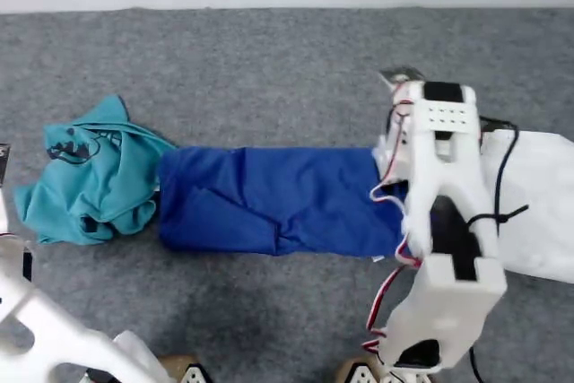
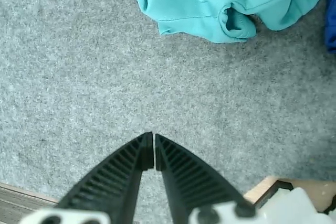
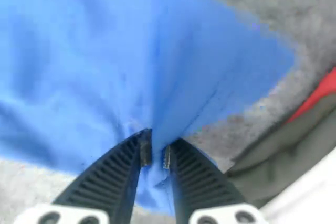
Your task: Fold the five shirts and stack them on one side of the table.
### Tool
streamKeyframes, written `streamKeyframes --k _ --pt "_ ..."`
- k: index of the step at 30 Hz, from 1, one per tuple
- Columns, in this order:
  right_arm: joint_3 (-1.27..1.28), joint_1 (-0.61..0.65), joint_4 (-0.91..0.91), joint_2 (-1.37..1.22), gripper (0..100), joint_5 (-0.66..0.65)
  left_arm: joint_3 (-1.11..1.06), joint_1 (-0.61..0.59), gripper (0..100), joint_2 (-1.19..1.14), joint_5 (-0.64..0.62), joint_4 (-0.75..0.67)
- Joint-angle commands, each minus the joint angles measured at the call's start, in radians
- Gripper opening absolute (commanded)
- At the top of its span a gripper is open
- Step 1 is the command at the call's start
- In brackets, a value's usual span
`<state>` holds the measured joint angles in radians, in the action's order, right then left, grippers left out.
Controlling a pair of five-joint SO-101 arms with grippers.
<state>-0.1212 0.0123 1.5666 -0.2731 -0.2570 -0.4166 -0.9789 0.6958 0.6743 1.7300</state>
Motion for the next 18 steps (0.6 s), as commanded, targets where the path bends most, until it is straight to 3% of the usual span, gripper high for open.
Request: streamKeyframes --k 1,10,18 --pt "-0.048 0.122 0.058 0.166 1.0 -0.018 0.042 0.0 2 0.025 -0.005 0.02" --pt "-0.055 0.463 0.041 0.246 1.0 0.077 0.039 -0.005 2 0.025 -0.006 0.021" --pt "-0.155 0.63 -0.018 0.13 1.0 0.089 0.038 -0.005 2 0.025 -0.008 0.018"
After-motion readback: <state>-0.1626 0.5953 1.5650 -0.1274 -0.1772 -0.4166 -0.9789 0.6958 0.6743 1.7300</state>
